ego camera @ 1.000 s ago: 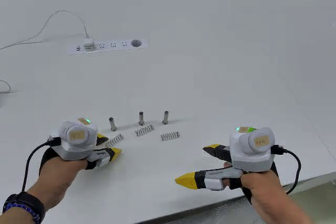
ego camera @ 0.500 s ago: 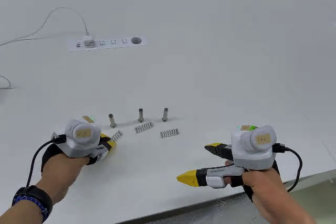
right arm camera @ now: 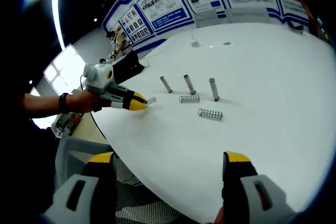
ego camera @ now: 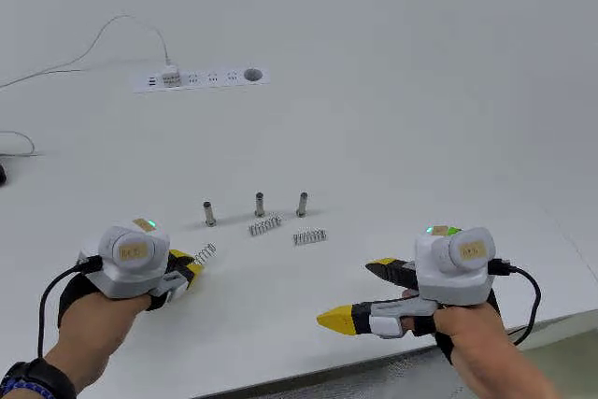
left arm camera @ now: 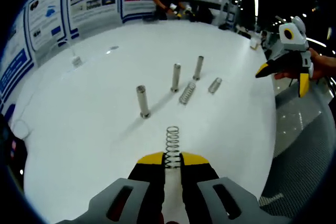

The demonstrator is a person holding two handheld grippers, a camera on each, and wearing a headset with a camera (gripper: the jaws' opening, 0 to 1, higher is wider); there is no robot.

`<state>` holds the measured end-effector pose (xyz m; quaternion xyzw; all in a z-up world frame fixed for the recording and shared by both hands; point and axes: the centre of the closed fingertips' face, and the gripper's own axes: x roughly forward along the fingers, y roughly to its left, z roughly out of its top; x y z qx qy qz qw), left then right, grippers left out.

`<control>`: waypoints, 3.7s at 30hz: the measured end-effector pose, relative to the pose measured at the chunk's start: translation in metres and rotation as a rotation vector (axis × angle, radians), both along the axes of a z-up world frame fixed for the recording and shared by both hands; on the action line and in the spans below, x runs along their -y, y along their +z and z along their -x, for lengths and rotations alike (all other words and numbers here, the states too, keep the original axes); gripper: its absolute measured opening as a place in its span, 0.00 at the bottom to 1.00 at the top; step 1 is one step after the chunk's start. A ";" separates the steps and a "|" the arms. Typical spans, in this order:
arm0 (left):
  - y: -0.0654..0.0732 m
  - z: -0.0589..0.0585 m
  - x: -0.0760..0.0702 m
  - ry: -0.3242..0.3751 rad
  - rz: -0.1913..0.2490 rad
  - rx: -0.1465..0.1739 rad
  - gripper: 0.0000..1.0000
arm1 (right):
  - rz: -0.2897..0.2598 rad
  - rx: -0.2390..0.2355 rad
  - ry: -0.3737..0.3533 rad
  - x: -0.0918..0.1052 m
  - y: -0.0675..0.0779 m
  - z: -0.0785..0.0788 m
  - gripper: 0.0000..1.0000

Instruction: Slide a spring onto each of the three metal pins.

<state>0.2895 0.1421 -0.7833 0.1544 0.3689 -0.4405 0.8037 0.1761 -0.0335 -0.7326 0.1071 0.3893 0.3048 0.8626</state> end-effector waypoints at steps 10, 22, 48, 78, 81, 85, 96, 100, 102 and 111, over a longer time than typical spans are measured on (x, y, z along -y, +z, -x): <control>0.014 0.011 -0.022 0.010 0.006 0.018 0.10 | -0.008 -0.006 0.015 -0.004 -0.001 0.004 0.85; 0.045 0.025 -0.030 0.020 0.031 0.056 0.10 | -0.015 -0.013 0.052 -0.016 -0.003 0.006 0.84; 0.065 0.041 0.007 -0.087 0.091 0.088 0.10 | -0.199 0.058 0.071 -0.058 0.029 -0.030 0.70; 0.095 0.095 0.089 -0.318 0.173 0.111 0.10 | -0.431 0.059 0.060 -0.081 0.052 -0.029 0.33; 0.096 0.098 0.092 -0.328 0.176 0.113 0.10 | -0.440 0.065 0.073 -0.082 0.054 -0.027 0.27; 0.097 0.099 0.093 -0.337 0.176 0.113 0.10 | -0.437 0.071 0.078 -0.081 0.054 -0.026 0.21; 0.097 0.100 0.094 -0.359 0.179 0.109 0.10 | -0.443 0.071 0.092 -0.080 0.057 -0.025 0.15; 0.099 0.099 0.096 -0.372 0.184 0.109 0.10 | -0.439 0.074 0.124 -0.079 0.064 -0.024 0.13; 0.100 0.098 0.098 -0.375 0.189 0.109 0.10 | -0.430 0.074 0.142 -0.079 0.069 -0.025 0.12; 0.113 0.091 0.109 -0.389 0.227 0.115 0.09 | -0.277 0.116 0.278 -0.075 0.085 -0.031 0.12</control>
